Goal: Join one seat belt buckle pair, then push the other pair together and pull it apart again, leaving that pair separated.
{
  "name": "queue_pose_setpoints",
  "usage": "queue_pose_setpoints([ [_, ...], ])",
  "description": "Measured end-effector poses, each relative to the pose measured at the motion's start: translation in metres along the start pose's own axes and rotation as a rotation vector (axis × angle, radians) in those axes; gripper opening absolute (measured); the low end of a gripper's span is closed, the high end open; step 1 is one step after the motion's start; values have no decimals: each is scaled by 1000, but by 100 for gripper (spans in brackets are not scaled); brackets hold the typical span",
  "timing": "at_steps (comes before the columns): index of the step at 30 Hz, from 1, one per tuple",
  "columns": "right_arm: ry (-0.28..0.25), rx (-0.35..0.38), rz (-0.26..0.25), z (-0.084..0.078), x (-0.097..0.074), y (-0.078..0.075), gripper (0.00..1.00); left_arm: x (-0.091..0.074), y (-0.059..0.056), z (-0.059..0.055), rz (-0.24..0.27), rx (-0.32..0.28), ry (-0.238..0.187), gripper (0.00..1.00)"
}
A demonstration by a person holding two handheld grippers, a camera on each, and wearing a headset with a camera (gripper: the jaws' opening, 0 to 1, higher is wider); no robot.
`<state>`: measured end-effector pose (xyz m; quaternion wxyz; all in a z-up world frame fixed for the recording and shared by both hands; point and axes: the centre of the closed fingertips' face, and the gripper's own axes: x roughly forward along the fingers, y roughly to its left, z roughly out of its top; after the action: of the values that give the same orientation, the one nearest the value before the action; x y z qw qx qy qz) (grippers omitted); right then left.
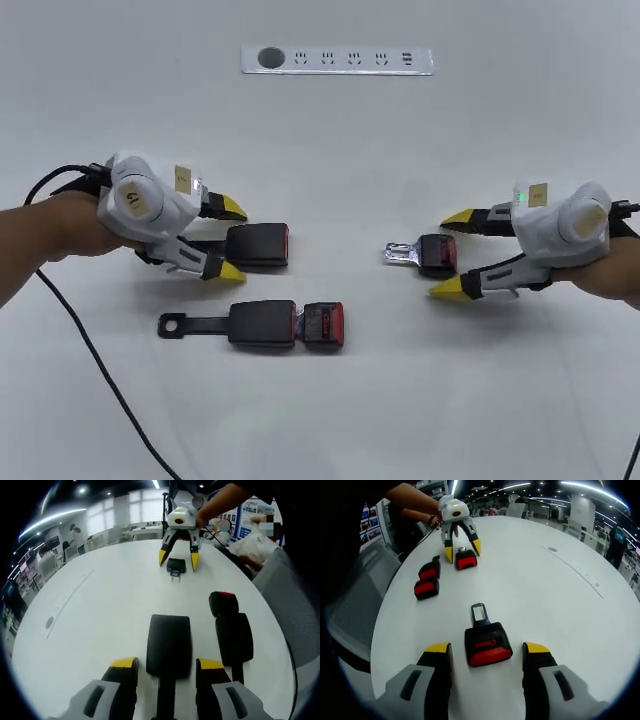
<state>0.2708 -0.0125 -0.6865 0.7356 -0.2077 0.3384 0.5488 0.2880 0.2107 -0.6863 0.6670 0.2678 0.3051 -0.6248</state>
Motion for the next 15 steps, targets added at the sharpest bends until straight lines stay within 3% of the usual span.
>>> queue_pose_setpoints([
  [3,12,-28,-17,3,1,-2,48,2,2,1,2,15,-1,43],
  [5,-8,-63,1,8,4,1,37,3,2,3,-1,15,-3,39],
  [6,-1,-43,-17,7,3,0,36,3,-1,2,-15,10,4,35],
  [7,0,-39,-18,7,4,-1,36,3,2,3,1,33,2,34],
  [15,13,-47,-11,8,5,-1,35,4,1,4,-2,22,6,33],
])
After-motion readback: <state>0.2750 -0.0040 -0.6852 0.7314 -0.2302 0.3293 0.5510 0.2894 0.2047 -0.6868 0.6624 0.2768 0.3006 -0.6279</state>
